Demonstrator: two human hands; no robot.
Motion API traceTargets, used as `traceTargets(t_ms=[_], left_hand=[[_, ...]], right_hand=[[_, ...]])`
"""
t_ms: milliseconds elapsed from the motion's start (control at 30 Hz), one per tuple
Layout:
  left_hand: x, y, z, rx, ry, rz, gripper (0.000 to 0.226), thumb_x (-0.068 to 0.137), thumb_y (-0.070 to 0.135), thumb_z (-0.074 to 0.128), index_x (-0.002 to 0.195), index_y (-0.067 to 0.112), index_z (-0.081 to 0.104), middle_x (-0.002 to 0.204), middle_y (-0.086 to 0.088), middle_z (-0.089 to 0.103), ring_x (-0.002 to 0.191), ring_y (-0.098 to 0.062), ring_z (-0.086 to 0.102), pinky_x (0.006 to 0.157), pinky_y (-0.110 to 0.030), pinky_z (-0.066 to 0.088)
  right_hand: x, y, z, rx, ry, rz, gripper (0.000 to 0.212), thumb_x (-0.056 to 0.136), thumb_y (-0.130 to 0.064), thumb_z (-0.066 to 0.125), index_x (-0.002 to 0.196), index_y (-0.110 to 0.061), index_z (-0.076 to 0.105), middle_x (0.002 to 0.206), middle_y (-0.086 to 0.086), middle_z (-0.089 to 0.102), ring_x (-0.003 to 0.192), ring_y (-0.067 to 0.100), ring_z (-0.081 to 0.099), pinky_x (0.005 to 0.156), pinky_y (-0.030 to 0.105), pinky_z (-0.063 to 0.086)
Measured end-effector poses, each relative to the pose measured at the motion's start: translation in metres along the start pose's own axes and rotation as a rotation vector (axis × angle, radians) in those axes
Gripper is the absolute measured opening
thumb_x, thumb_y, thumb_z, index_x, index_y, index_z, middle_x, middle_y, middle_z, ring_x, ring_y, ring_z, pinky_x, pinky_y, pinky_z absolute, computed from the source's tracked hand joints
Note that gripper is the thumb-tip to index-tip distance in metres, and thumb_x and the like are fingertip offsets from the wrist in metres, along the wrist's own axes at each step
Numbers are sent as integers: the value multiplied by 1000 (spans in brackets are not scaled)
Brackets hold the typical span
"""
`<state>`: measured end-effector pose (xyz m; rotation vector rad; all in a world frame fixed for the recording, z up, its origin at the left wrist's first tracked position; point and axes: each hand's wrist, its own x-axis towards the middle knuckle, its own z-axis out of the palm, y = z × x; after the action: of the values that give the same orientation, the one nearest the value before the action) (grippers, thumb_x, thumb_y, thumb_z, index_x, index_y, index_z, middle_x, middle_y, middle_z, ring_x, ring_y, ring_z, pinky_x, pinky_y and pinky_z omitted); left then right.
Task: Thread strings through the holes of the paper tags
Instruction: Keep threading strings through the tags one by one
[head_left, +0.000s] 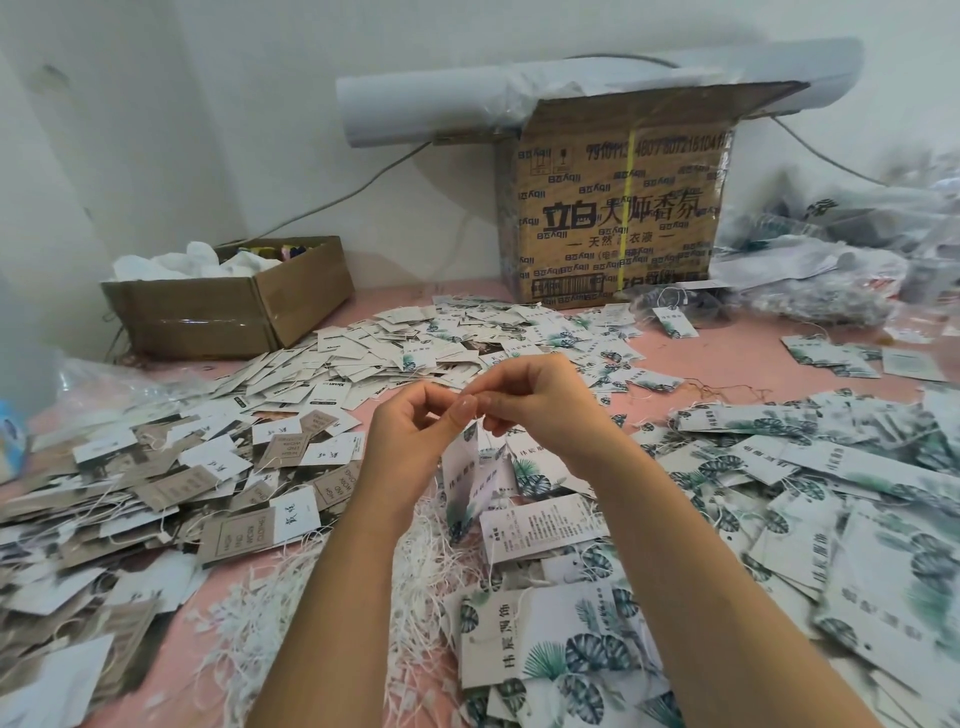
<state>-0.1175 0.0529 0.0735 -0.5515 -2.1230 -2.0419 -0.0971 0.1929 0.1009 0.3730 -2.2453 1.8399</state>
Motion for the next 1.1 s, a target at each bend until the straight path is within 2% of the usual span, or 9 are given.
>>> traceTargets(t_ms=[100,300,467,600,733,867,933,1033,1100], left_hand=[[0,0,0,-66,-22,0,28,66,37,67,76,12,59,52,14,57,48,3,46,47,-10,38],[1,-3,-3,-79,-51,-5,34,66,43,62,78,11,61,50,13,56,46,4,45,45,-10,36],[1,-7,-5,-5,-76,-44,44,59,54,61,83,18,64,75,6,68,65,5,59,55,-10,42],[0,-6,-10,104,-151,-96,44,57,57,62,91,29,60,87,6,62,60,9,54,52,-9,41],[-1,-3,-18,245,-339,-208,66,48,43,82,108,40,52,101,5,57,81,-11,57,69,-26,49],[-2,-1,-12,289,-401,-167,60,69,18,82,112,41,47,98,3,57,71,-2,58,62,-19,47],[-1,-2,-13,290,-392,-142,54,75,11,77,112,40,49,93,2,62,69,-6,60,65,-25,51],[0,1,-18,293,-305,-109,45,79,6,72,106,37,54,87,2,71,85,-25,67,83,-44,52],[1,2,-21,279,-247,-63,40,79,7,72,100,36,55,87,4,72,87,-21,68,77,-42,57]], right_hand=[[0,-1,1,32,-15,-27,20,81,7,62,74,-10,68,59,0,62,51,5,55,54,17,49],[0,-1,1,122,-72,-27,18,82,8,61,76,-8,67,60,2,62,54,7,56,56,18,50],[-1,-2,-1,101,-117,-15,25,84,7,59,73,-14,65,59,-1,62,54,8,55,57,19,50],[2,-1,7,38,-63,9,24,89,7,52,74,-11,58,61,1,56,51,5,52,54,17,49],[3,-1,3,64,-7,40,22,93,6,44,78,-7,54,61,4,55,51,10,52,53,18,48],[3,1,2,104,40,47,22,92,7,45,78,-7,55,62,4,57,51,8,53,55,19,49],[4,3,3,125,73,42,22,92,7,46,78,-7,56,65,5,58,54,9,54,56,19,50],[5,6,2,124,141,34,19,90,8,50,79,-6,57,67,5,60,56,10,55,57,19,50],[6,8,0,54,169,43,20,88,8,53,77,-8,57,69,4,61,57,10,55,57,17,50]])
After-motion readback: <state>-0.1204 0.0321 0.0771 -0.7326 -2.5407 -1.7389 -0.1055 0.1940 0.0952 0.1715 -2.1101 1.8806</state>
